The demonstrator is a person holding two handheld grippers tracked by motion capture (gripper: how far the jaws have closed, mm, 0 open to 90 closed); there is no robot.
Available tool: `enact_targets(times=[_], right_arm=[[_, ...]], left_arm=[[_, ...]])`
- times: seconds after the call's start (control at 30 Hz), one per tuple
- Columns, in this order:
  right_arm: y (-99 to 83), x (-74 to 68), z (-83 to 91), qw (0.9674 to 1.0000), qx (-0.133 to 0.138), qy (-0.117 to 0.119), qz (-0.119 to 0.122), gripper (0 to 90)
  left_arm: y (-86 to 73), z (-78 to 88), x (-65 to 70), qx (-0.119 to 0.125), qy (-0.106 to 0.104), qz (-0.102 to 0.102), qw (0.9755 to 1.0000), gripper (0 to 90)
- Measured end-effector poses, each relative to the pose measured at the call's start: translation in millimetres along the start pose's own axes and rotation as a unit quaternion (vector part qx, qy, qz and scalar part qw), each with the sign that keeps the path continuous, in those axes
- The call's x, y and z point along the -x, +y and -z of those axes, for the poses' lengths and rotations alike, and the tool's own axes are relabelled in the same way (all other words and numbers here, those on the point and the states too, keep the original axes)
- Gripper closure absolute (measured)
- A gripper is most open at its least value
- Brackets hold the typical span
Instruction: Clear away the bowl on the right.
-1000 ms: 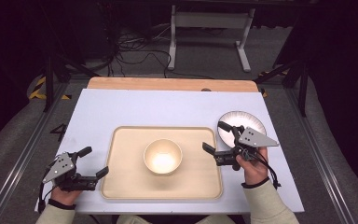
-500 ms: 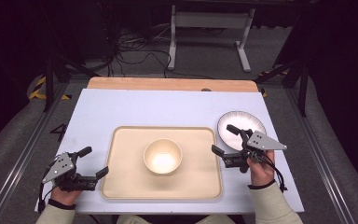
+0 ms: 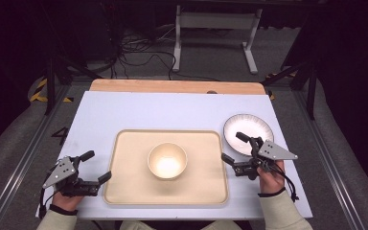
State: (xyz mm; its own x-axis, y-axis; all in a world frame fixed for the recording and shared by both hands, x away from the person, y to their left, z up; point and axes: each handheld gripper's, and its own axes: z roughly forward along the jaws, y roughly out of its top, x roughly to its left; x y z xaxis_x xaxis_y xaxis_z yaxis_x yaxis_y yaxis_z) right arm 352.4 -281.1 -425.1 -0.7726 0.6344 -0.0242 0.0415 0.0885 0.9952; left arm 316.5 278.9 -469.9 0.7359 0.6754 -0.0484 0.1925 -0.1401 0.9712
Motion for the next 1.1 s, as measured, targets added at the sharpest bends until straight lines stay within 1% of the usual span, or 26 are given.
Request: enact_targets(times=[0.07, 0.27, 0.33, 0.4, 0.43, 0.57, 0.6, 0.63, 0.7, 0.77, 0.8, 0.83, 0.97, 1.1], right_arm=[[-2.5, -0.3, 0.5, 1.0, 0.003, 0.0, 0.001, 5.8], [-9.5, -0.9, 2.4, 1.0, -0.002, 0.002, -0.002, 5.8], [-13.2, -1.0, 4.0, 0.9999, -0.008, 0.004, -0.007, 5.8], [-14.5, -1.0, 4.5, 0.9999, -0.009, 0.006, -0.008, 5.8], [-16.5, -1.0, 5.2, 0.9999, -0.009, 0.005, -0.01, 5.8], [-25.4, -0.5, 6.9, 0.9997, -0.014, 0.003, -0.017, 5.8], [-27.3, -0.2, 6.8, 0.9997, -0.017, 0.003, -0.017, 5.8], [-29.3, 0.2, 6.5, 0.9996, -0.023, 0.0, -0.017, 5.8], [-34.4, 1.5, 5.9, 0.9991, -0.039, -0.005, -0.015, 6.4], [-34.5, 2.4, 6.5, 0.9992, -0.034, -0.005, -0.019, 6.6], [-34.8, 3.1, 7.7, 0.9993, -0.029, -0.01, -0.024, 6.3], [-35.5, 2.5, 8.9, 0.9995, -0.024, -0.002, -0.02, 5.6], [-36.3, 2.5, 10.7, 0.9998, -0.013, 0.0, -0.018, 4.8], [-36.5, 2.3, 11.3, 0.9998, -0.011, -0.001, -0.019, 4.8]], left_arm=[[-0.1, 0.0, 0.3, 0.0, 0.0, 0.002, 1.0, 0.4], [-0.4, -0.8, 0.5, 0.003, 0.003, 0.002, 1.0, 0.4], [-0.3, -0.4, 0.3, 0.002, 0.002, 0.001, 1.0, 0.4], [-0.1, -0.1, 0.0, 0.0, 0.0, 0.0, 1.0, 0.4], [-0.4, -0.6, 0.5, 0.004, 0.003, 0.003, 1.0, 0.4], [-0.4, -0.6, 0.6, 0.004, 0.003, 0.003, 1.0, 0.4], [-0.3, -0.5, 0.1, 0.003, 0.003, 0.0, 1.0, 0.4], [-0.5, -0.8, 0.6, 0.004, 0.003, 0.003, 1.0, 0.4], [-0.2, -0.3, 0.1, 0.001, 0.002, 0.0, 1.0, 0.4], [-0.2, -0.3, 0.2, 0.002, 0.002, 0.001, 1.0, 0.4], [-0.3, -0.4, 0.2, 0.002, 0.002, 0.001, 1.0, 0.4], [-0.1, 0.0, 0.0, 0.0, 0.0, 0.0, 1.0, 0.4], [-0.1, 0.0, 0.0, 0.0, 0.0, 0.0, 1.0, 0.4], [-0.2, -0.3, 0.0, 0.001, 0.001, 0.001, 1.0, 0.4]])
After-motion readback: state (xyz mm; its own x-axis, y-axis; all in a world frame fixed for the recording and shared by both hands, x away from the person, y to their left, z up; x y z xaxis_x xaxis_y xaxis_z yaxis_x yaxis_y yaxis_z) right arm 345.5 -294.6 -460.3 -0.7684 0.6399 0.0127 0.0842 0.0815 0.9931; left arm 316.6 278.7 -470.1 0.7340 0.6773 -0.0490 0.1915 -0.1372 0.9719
